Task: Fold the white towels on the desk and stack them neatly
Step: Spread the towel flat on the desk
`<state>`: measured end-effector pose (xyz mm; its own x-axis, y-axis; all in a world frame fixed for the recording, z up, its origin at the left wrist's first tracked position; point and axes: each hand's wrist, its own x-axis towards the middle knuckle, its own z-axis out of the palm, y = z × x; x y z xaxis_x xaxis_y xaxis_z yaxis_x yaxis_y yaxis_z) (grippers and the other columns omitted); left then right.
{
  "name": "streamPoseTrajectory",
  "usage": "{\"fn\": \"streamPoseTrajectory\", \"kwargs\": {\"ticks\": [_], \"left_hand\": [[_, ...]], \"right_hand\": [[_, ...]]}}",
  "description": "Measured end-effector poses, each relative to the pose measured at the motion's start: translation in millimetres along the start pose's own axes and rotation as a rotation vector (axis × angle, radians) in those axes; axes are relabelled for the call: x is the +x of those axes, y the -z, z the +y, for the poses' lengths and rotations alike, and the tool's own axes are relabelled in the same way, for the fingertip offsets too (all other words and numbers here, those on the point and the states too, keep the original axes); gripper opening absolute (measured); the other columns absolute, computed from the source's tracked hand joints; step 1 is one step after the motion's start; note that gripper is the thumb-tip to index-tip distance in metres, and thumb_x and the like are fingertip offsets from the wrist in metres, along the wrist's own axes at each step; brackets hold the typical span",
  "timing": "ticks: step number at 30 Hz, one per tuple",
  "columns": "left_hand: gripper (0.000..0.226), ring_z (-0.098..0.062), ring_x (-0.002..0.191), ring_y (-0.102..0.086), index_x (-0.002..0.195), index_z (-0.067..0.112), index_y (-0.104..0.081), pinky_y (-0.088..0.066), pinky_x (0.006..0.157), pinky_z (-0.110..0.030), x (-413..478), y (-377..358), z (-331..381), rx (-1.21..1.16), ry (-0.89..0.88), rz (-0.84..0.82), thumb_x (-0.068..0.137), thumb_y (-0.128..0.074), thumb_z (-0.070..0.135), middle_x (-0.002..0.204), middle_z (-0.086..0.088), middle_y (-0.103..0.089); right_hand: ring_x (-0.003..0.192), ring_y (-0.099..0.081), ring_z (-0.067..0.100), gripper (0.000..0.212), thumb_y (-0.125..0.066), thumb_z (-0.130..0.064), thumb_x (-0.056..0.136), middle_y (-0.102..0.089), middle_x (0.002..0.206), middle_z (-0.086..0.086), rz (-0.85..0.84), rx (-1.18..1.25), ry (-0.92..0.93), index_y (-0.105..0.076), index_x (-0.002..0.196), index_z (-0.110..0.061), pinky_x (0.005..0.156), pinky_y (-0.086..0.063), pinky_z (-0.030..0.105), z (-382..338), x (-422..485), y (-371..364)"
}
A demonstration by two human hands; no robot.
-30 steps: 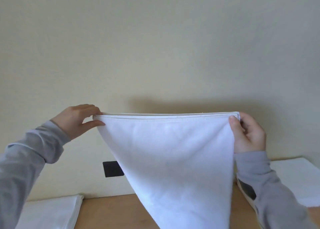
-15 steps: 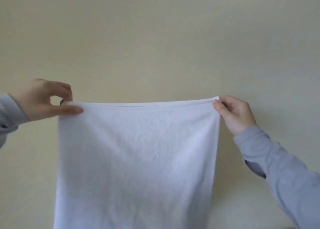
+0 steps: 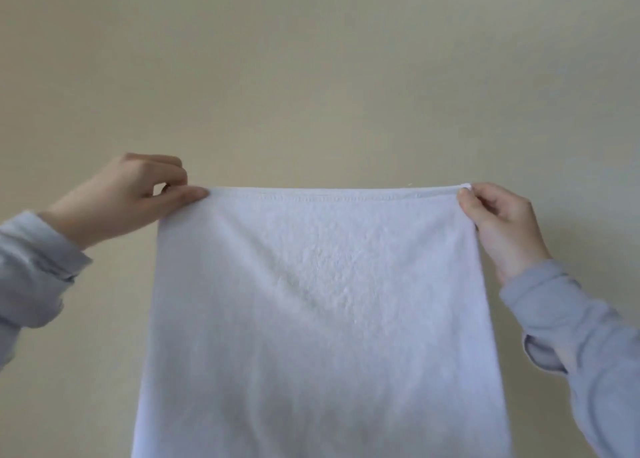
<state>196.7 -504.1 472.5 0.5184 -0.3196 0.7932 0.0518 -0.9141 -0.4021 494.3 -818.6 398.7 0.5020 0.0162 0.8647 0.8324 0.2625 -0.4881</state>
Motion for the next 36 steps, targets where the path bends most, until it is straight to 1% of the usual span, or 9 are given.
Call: {"fn": "streamPoseTrajectory", "kwargs": {"ticks": [4,9,12,15,19,22,27,32,36], "left_hand": [[0.039,-0.01,0.055,-0.039,0.058,0.034,-0.035,-0.03,0.051,-0.013,-4,-2,-4,-0.009,0.086,-0.024,0.091,-0.05,0.047,0.069,0.008,-0.044],[0.036,-0.012,0.051,-0.04,0.056,0.018,-0.042,-0.032,0.054,-0.017,7,-5,8,0.046,0.162,-0.061,0.086,-0.057,0.028,0.063,0.0,-0.045],[0.032,-0.008,0.056,-0.045,0.062,0.013,-0.048,-0.032,0.053,-0.009,20,25,12,0.152,0.039,0.124,0.087,-0.063,0.025,0.066,0.002,-0.047],[0.035,-0.011,0.053,-0.044,0.067,0.021,-0.045,-0.033,0.051,-0.02,22,40,12,0.14,0.02,0.246,0.092,-0.051,0.044,0.072,0.011,-0.044],[0.043,-0.02,0.05,-0.041,0.059,0.013,-0.043,-0.035,0.054,-0.028,-1,-9,24,0.135,0.004,0.005,0.092,-0.046,0.041,0.063,0.003,-0.037],[0.039,-0.01,0.049,-0.04,0.059,0.018,-0.038,-0.033,0.048,-0.025,-16,-26,23,0.081,0.119,0.005,0.091,-0.055,0.034,0.061,0.003,-0.038],[0.056,-0.016,0.047,-0.037,0.056,0.019,-0.036,-0.034,0.05,-0.03,-15,-30,14,-0.057,0.284,-0.072,0.074,-0.038,0.072,0.047,0.006,-0.034],[0.063,-0.011,0.049,-0.037,0.06,0.025,-0.044,-0.034,0.051,-0.031,-23,-44,17,-0.062,0.367,-0.244,0.048,-0.06,0.085,0.049,0.011,-0.042],[0.06,-0.005,0.045,-0.033,0.066,0.015,-0.051,-0.026,0.048,-0.022,-21,-59,32,-0.359,0.484,-0.237,0.052,-0.071,0.07,0.049,0.009,-0.046]], "right_hand": [[0.069,-0.037,0.016,0.029,-0.058,-0.037,0.081,-0.043,0.07,0.0,0.012,0.015,-0.035,-0.056,0.071,-0.01,0.067,-0.03,0.031,-2,0,-6],[0.072,-0.036,0.017,0.026,-0.058,-0.025,0.09,-0.041,0.07,0.0,-0.015,-0.005,-0.082,-0.054,0.066,-0.016,0.069,-0.03,0.031,-14,6,-8],[0.071,-0.034,0.016,0.025,-0.06,-0.03,0.084,-0.039,0.068,-0.002,0.123,0.151,-0.002,-0.053,0.062,-0.022,0.065,-0.028,0.031,-41,17,8],[0.067,-0.033,0.017,0.029,-0.057,-0.04,0.086,-0.038,0.066,-0.001,0.183,0.123,0.138,-0.052,0.068,-0.019,0.058,-0.027,0.032,-34,15,25],[0.064,-0.034,0.017,0.026,-0.058,-0.02,0.089,-0.038,0.062,-0.002,0.095,-0.142,0.062,-0.051,0.07,-0.004,0.061,-0.029,0.033,0,-8,5],[0.055,-0.034,0.003,0.017,-0.057,-0.029,0.085,-0.042,0.053,-0.013,0.145,-0.078,0.034,-0.056,0.071,-0.021,0.056,-0.031,0.024,-1,-5,2],[0.055,-0.032,0.005,0.024,-0.058,-0.027,0.087,-0.038,0.051,-0.015,0.167,-0.043,-0.016,-0.054,0.065,-0.02,0.055,-0.028,0.025,-6,0,0],[0.061,-0.029,0.011,0.025,-0.056,-0.023,0.09,-0.033,0.061,-0.008,0.141,-0.036,-0.073,-0.054,0.071,-0.007,0.057,-0.025,0.028,-2,-4,7],[0.057,-0.024,0.008,0.035,-0.057,-0.025,0.09,-0.028,0.052,-0.015,0.151,-0.017,-0.12,-0.044,0.057,-0.022,0.052,-0.021,0.026,5,-14,27]]}}
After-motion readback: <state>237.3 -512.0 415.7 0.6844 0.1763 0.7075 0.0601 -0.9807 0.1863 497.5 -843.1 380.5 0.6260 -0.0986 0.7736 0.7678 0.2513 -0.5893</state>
